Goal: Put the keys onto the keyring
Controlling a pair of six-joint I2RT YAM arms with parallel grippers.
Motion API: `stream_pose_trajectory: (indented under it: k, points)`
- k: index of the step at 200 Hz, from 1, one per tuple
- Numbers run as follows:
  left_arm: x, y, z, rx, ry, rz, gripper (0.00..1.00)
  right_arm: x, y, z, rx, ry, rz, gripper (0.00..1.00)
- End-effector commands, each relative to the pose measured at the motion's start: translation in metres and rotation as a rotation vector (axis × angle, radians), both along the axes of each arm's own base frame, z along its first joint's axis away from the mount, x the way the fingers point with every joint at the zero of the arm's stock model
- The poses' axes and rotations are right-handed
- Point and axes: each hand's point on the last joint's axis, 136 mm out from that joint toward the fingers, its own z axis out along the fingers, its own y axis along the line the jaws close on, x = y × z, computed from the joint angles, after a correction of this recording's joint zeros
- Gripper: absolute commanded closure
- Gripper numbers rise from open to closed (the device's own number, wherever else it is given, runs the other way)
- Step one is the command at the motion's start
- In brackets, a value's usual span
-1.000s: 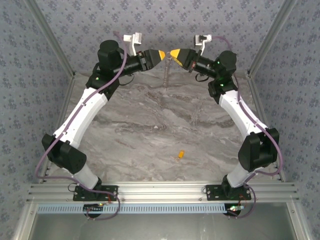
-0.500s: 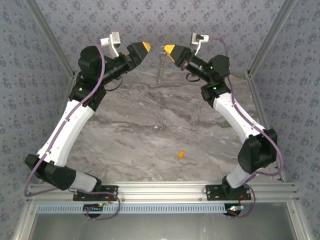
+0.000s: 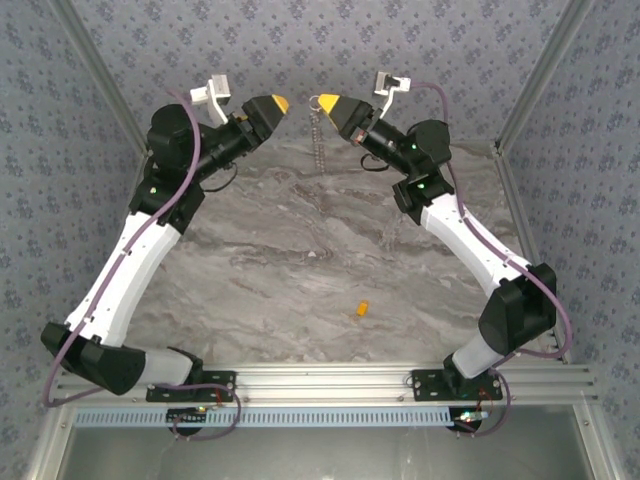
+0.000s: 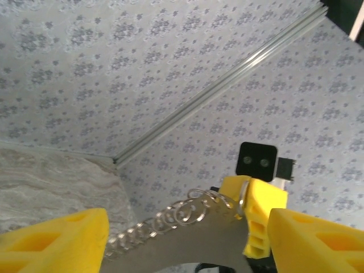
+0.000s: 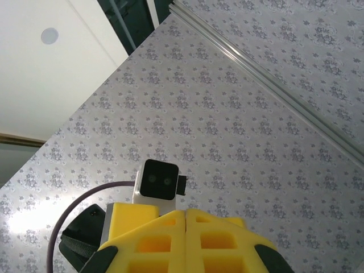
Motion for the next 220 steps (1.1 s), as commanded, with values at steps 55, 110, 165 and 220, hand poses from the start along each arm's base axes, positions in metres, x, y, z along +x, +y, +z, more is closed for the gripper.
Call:
stream_pose_trajectory:
  k: [55,110,165,220]
  points:
    - [0.008,-0.032,0.034,-0.14,-0.102,-0.188,0.54,0.003,-0.027,0.025,0.057,-0.043,-0.07,1.0]
    - [0.015,-0.049,0.037,-0.153,-0.135,-0.233,0.56,0.011,-0.028,0.018,0.069,-0.014,-0.058,1.0]
    - [0.02,-0.063,0.039,-0.157,-0.143,-0.268,0.56,0.017,-0.028,0.016,0.089,0.001,-0.042,1.0]
    - [0.022,-0.071,0.041,-0.158,-0.145,-0.293,0.56,0.015,-0.027,0.017,0.093,0.003,-0.034,1.0]
